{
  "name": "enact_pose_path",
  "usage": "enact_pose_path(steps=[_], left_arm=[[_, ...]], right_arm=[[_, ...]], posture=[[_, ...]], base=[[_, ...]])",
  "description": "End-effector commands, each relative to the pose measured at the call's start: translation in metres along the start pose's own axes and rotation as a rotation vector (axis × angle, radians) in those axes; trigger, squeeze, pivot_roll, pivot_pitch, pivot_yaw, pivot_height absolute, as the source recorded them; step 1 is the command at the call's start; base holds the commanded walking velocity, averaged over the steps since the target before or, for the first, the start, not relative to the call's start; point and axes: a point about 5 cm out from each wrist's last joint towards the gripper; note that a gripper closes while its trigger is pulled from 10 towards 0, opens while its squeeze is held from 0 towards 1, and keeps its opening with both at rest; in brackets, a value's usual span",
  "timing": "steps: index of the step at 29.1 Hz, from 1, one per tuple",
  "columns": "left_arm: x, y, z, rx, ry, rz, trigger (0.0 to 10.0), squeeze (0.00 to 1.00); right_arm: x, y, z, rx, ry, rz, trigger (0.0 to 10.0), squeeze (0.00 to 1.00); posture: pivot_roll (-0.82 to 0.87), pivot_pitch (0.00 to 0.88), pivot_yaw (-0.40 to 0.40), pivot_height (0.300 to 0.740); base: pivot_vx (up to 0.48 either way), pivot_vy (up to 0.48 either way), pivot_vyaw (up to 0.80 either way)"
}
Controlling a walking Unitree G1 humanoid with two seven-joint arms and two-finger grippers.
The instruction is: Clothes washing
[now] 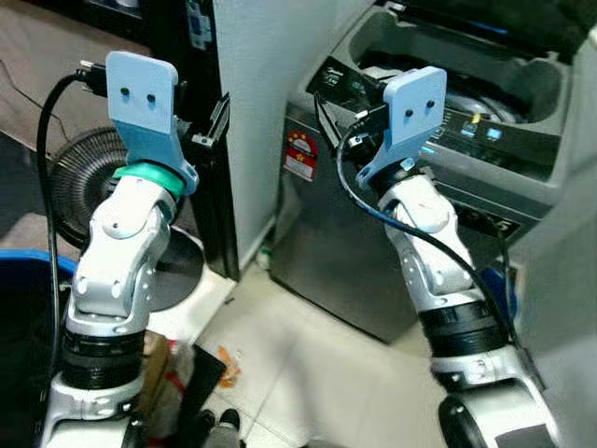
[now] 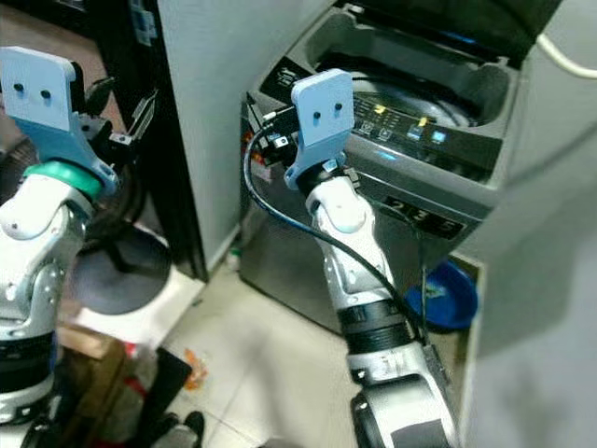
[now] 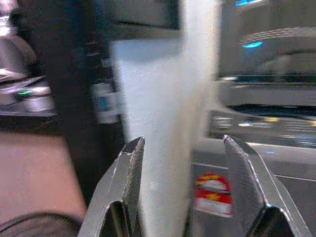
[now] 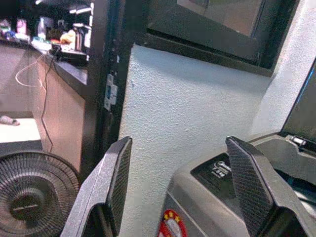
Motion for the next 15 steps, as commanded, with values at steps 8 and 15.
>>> enact_pose_path(steps=[8, 15], left_arm=[[0.0031, -0.0027, 0.0061, -0.01, 0.027, 0.017, 10.0, 0.0], [0.0031, -0.0027, 0.0061, -0.009, 0.029, 0.018, 10.0, 0.0]], right_arm=[[0.0005, -0.0023, 0.0045, -0.02, 0.011, 0.007, 10.0, 0.0], [0.0003, -0.0022, 0.0052, -0.022, 0.012, 0.007, 10.0, 0.0]], posture=[[0.09, 0.071, -0.056, 0.74], [0.09, 0.072, -0.057, 0.74]], base=[[0.0, 0.0, 0.8], [0.0, 0.0, 0.8]])
Point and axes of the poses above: a point about 5 cm out from each wrist's last joint towards the gripper, its own x axis pointing back from the gripper into the wrist, its own y axis along the axis of the wrist's last joint, z = x × y, and after that the axes turned 10 degrees about x, right-handed
